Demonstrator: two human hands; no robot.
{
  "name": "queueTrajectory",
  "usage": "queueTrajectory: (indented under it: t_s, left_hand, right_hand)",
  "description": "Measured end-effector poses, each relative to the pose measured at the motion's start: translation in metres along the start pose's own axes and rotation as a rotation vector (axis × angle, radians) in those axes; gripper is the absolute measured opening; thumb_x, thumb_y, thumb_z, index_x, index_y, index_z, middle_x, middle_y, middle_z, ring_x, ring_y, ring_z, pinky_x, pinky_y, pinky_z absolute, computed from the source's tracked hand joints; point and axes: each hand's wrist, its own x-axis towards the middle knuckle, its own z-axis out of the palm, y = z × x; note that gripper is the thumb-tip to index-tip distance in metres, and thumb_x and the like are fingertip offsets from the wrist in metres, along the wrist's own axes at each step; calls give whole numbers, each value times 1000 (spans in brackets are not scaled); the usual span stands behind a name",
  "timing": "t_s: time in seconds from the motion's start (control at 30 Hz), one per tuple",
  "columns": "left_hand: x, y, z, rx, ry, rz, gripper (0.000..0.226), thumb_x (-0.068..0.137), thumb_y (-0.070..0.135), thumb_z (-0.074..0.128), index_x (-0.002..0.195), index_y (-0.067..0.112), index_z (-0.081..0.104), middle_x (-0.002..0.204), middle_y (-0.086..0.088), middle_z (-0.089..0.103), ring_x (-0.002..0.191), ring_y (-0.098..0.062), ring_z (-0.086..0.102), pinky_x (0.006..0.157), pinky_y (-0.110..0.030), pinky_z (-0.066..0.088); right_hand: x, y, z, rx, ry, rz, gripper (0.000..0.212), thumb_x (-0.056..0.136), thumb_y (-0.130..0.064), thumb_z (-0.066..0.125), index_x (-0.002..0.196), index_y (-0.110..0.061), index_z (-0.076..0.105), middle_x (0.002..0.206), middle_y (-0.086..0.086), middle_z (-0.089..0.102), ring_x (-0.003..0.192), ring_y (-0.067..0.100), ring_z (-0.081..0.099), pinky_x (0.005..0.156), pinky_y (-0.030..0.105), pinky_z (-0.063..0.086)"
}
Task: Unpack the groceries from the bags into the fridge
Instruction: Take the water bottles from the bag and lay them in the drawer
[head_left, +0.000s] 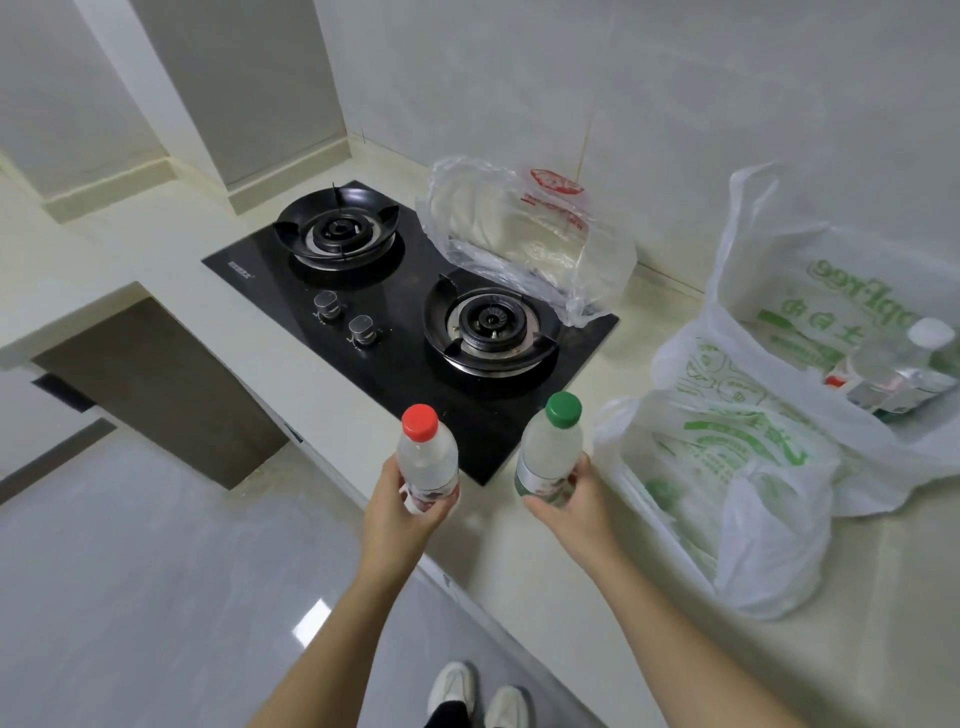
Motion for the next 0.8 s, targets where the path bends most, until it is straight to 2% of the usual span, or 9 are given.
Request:
queueTrajectory:
  t_s: [0.07, 0.2, 0.27, 0.47, 0.6, 0.7, 0.8]
  left_hand:
    - [2, -2, 3, -12, 7, -6, 60, 75, 23, 83, 121, 37, 48, 113, 23, 59, 98, 12, 57, 71, -4, 46]
    - [10, -19, 7, 5, -20, -22, 60, 74, 31, 83, 125, 33, 52, 113, 13, 65, 100, -4, 63, 77, -18, 53]
    - [13, -23, 7, 6, -27, -27, 61, 73, 32, 83, 126, 32, 53, 114, 12, 65, 101, -7, 63, 82, -25, 55]
    - [10, -12, 4, -89, -37, 7, 56, 75, 22, 83, 120, 37, 54, 111, 14, 66, 100, -5, 64, 85, -25, 55]
    - [17, 33, -4, -219, -16, 71, 51, 74, 11, 84, 110, 36, 57, 106, 11, 68, 99, -7, 66, 82, -24, 56]
    - [30, 94, -19, -269, 1, 219, 51, 74, 2, 81, 104, 35, 58, 100, 14, 68, 94, -3, 65, 76, -19, 53]
    - [36, 155, -39, -243, 12, 383, 52, 74, 7, 82, 109, 37, 58, 104, 14, 68, 97, -4, 65, 82, -23, 52]
  right_hand:
    - [4, 2, 3, 2, 13, -15, 57, 70, 3, 79, 116, -18, 53, 107, 2, 66, 94, 5, 66, 75, 14, 50]
    - [10, 12, 8, 17, 57, -13, 55, 67, 7, 82, 112, -8, 54, 104, 9, 67, 91, 9, 66, 77, 14, 49]
    - [11, 10, 9, 33, 60, 4, 56, 67, 6, 83, 113, -10, 55, 104, 4, 68, 93, 6, 67, 77, 14, 50]
    - [2, -8, 12, 83, 76, 27, 58, 67, 4, 83, 115, -12, 57, 100, -6, 70, 87, -1, 68, 72, 17, 50]
    - [-1, -56, 10, 127, 139, -71, 56, 68, -1, 85, 110, -22, 56, 91, -17, 70, 83, -9, 66, 69, 9, 48]
    - [1, -110, -3, 146, 156, -178, 56, 69, -7, 86, 107, -34, 54, 96, -24, 69, 87, -9, 65, 71, 9, 48]
    - [-3, -165, -20, 141, 194, -285, 58, 69, -14, 87, 112, -34, 54, 101, -20, 68, 87, -12, 63, 73, 9, 49]
